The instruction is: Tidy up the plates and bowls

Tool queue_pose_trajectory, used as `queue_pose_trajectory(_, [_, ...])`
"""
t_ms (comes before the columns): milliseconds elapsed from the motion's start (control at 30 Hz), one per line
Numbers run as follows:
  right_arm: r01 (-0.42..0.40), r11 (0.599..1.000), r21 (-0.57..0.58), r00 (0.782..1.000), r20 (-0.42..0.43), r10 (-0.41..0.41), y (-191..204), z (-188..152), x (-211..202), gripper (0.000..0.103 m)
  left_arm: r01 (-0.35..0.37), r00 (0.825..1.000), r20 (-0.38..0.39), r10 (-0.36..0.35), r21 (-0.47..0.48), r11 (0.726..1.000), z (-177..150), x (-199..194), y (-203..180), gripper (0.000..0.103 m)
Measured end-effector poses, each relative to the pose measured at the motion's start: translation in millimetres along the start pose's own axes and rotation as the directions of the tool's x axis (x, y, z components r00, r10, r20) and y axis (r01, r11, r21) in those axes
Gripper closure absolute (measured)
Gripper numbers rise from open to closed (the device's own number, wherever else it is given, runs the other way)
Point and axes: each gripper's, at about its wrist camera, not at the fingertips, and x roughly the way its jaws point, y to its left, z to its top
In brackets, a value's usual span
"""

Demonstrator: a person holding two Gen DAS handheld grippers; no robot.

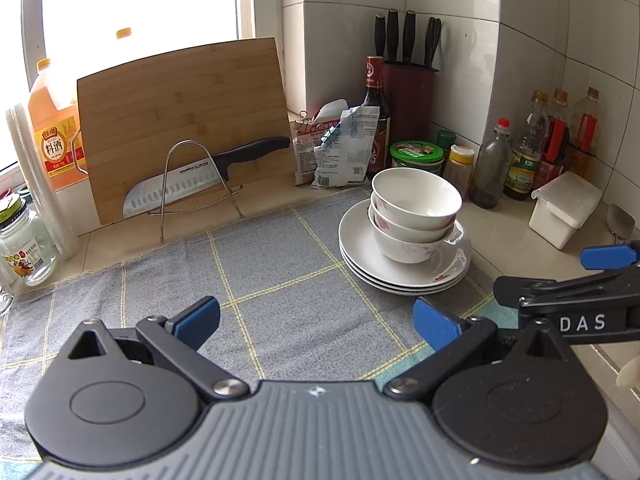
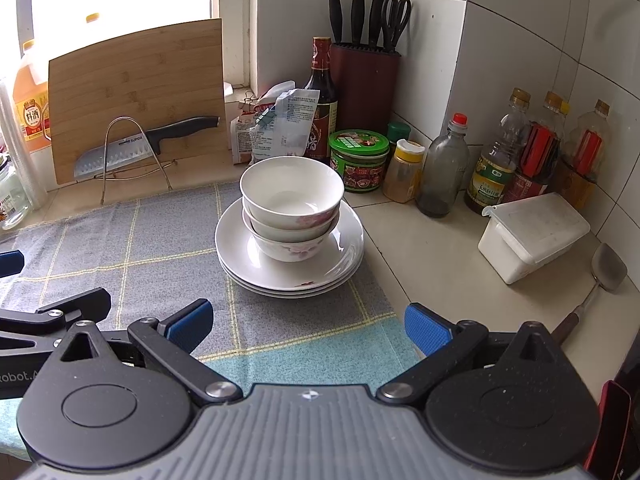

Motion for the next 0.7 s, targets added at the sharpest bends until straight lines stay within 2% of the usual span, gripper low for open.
queue_pose_trajectory(700, [0.014,1.000,-0.009,1.000,-0.001,-0.014,0.6,0.8,0.1,0.000,0.005,1.000,-0.006,-0.005,-0.001,1.000,0.6,2.6,-0.6,0.001])
